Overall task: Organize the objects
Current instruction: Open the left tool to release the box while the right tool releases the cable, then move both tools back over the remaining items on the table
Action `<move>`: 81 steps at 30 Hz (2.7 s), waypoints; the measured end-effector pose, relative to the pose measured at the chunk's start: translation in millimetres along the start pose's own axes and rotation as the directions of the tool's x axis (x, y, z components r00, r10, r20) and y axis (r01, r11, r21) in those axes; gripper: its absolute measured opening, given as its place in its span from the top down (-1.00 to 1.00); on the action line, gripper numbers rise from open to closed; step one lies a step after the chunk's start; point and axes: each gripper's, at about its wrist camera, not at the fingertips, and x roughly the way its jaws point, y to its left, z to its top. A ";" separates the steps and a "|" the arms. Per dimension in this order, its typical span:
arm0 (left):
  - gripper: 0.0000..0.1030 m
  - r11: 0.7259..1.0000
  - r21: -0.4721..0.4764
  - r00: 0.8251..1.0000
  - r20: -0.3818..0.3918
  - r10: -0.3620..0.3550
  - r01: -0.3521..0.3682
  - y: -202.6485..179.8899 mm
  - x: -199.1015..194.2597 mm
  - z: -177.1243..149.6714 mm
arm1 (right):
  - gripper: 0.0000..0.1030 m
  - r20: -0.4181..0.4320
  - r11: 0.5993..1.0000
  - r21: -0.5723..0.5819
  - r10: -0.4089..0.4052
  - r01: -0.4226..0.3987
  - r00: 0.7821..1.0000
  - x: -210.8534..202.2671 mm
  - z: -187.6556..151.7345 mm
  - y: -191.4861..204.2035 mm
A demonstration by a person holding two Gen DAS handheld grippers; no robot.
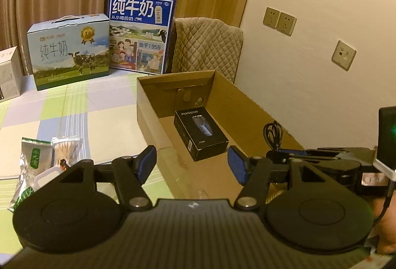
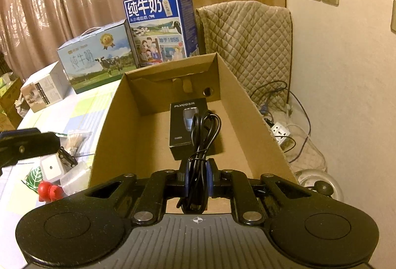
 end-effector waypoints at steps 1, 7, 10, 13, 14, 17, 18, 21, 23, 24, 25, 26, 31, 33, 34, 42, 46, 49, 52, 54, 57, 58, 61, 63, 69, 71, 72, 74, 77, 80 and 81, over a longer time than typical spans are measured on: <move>-0.12 1.000 -0.001 1.000 0.002 0.003 -0.003 1.0 -1.9 -0.9 | 0.80 0.005 1.000 0.001 0.002 -0.002 1.000 0.2 0.8 0.9; -0.26 1.000 -0.011 1.000 0.006 0.027 -0.026 8.6 -13.0 -4.6 | 0.61 0.063 0.999 0.025 0.041 -0.043 0.997 -4.6 6.8 2.3; -0.28 0.999 -0.014 0.999 0.005 0.043 -0.043 12.7 -18.3 -7.9 | 0.41 0.073 0.999 0.025 0.037 -0.039 0.997 -9.7 7.5 2.7; -0.28 0.998 -0.026 0.998 -0.005 0.056 -0.056 18.3 -24.4 -12.7 | 0.38 0.074 0.999 0.027 0.036 -0.038 0.997 -14.8 6.7 4.1; -0.28 0.998 -0.030 0.998 -0.008 0.059 -0.060 20.0 -26.1 -14.3 | 0.37 0.073 0.999 0.028 0.036 -0.038 0.997 -16.8 6.1 4.9; -0.28 0.997 -0.041 0.998 -0.010 0.067 -0.067 23.9 -33.4 -18.8 | 0.37 0.076 0.999 0.030 0.036 -0.038 0.996 -24.9 2.7 8.3; -0.28 0.997 -0.043 0.998 -0.011 0.069 -0.070 25.0 -35.9 -20.1 | 0.37 0.079 0.999 0.034 0.038 -0.040 0.996 -28.5 1.3 9.6; -0.28 0.995 -0.056 0.997 -0.009 0.077 -0.077 29.5 -45.5 -23.9 | 0.37 0.081 0.998 0.044 0.045 -0.049 0.996 -39.6 -3.3 16.5; -0.29 0.995 -0.065 0.997 -0.006 0.082 -0.082 33.1 -53.2 -26.3 | 0.37 0.081 0.997 0.044 0.053 -0.057 0.995 -46.5 -6.3 22.3; -0.30 0.994 -0.068 0.996 -0.003 0.085 -0.085 34.9 -57.3 -27.4 | 0.37 0.082 0.997 0.041 0.055 -0.059 0.995 -50.8 -8.2 26.2; -0.30 0.994 -0.070 0.996 -0.001 0.090 -0.089 36.5 -61.4 -28.4 | 0.37 0.083 0.997 0.038 0.058 -0.061 0.995 -54.8 -9.7 29.9; -0.31 0.993 -0.072 0.995 0.002 0.096 -0.096 38.8 -66.6 -30.0 | 0.36 0.084 0.997 0.038 0.062 -0.066 0.995 -58.6 -11.1 33.2; -0.34 0.988 -0.096 0.992 0.013 0.122 -0.120 52.6 -89.6 -38.9 | 0.36 0.086 0.995 0.033 0.092 -0.095 0.992 -74.2 -19.0 55.4; -0.39 0.986 -0.106 0.991 0.015 0.134 -0.131 58.0 -98.5 -43.4 | 0.35 0.087 0.994 0.028 0.107 -0.110 0.990 -79.9 -22.5 65.9; -0.42 0.984 -0.111 0.990 0.016 0.142 -0.139 61.8 -104.1 -46.4 | 0.35 0.087 0.993 0.024 0.114 -0.116 0.990 -82.6 -24.3 70.9; -0.47 0.964 -0.140 0.974 0.006 0.227 -0.224 91.8 -141.6 -76.5 | 0.22 0.063 0.986 0.004 0.166 -0.166 0.984 -86.9 -42.0 105.3; -0.51 0.951 -0.167 0.965 -0.009 0.263 -0.261 109.8 -153.5 -91.5 | 0.11 0.039 0.983 -0.006 0.183 -0.183 0.982 -82.8 -52.5 118.0; -0.52 0.943 -0.187 0.960 -0.021 0.278 -0.276 120.3 -157.4 -100.2 | -0.03 0.019 0.981 -0.025 0.193 -0.193 0.981 -79.2 -61.7 127.4; -0.55 0.935 -0.202 0.956 -0.033 0.290 -0.291 129.3 -159.5 -107.1 | -0.11 0.002 0.979 -0.043 0.198 -0.197 0.980 -74.9 -70.8 136.3; -0.59 0.932 -0.208 0.954 -0.036 0.297 -0.298 134.5 -159.8 -110.4 | -0.19 -0.010 0.978 -0.050 0.201 -0.201 0.980 -71.6 -75.7 141.2; -0.66 0.929 -0.202 0.950 -0.041 0.310 -0.311 139.1 -158.3 -112.9 | -0.34 -0.011 0.978 -0.068 0.197 -0.197 0.980 -65.8 -80.5 149.7; -0.67 0.927 -0.202 0.949 -0.042 0.313 -0.314 141.5 -157.5 -113.7 | -0.36 -0.010 0.977 -0.075 0.197 -0.197 0.980 -63.5 -81.8 152.6; -0.77 0.923 -0.195 0.943 -0.052 0.328 -0.332 147.2 -152.7 -116.1 | -0.44 -0.014 0.977 -0.099 0.187 -0.188 0.982 -53.9 -85.3 161.7; -0.81 0.920 -0.196 0.940 -0.062 0.335 -0.341 152.6 -147.6 -117.7 | -0.48 -0.023 0.978 -0.111 0.177 -0.179 0.984 -44.5 -88.1 167.1; -0.98 0.905 -0.197 0.926 -0.092 0.365 -0.376 172.0 -127.9 -121.0 | -0.52 -0.057 0.976 -0.147 0.152 -0.159 0.987 -13.1 -94.5 182.6; -0.98 0.902 -0.202 0.924 -0.101 0.368 -0.381 179.3 -119.0 -121.7 | -0.53 -0.066 0.976 -0.165 0.135 -0.144 0.989 -1.4 -96.4 188.5; -0.98 0.901 -0.207 0.924 -0.106 0.368 -0.382 182.6 -114.6 -122.1 | -0.55 -0.069 0.976 -0.173 0.124 -0.135 0.990 5.4 -97.0 190.9; -0.98 0.898 -0.217 0.924 -0.112 0.366 -0.382 190.1 -105.6 -123.2 | -0.57 -0.074 0.976 -0.185 0.102 -0.114 0.992 20.0 -98.5 194.5; -0.98 0.897 -0.224 0.924 -0.126 0.360 -0.380 198.2 -92.7 -124.0 | -0.59 -0.075 0.978 -0.198 0.058 -0.072 0.995 43.7 -100.3 197.2; -0.98 0.899 -0.226 0.926 -0.137 0.353 -0.376 204.8 -82.0 -125.3 | -0.60 -0.066 0.973 -0.228 0.015 -0.030 0.998 63.6 -102.2 199.2; -0.98 0.899 -0.227 0.926 -0.140 0.351 -0.375 207.3 -78.4 -125.7 | -0.60 -0.069 0.972 -0.233 0.001 -0.017 0.998 71.3 -102.4 199.0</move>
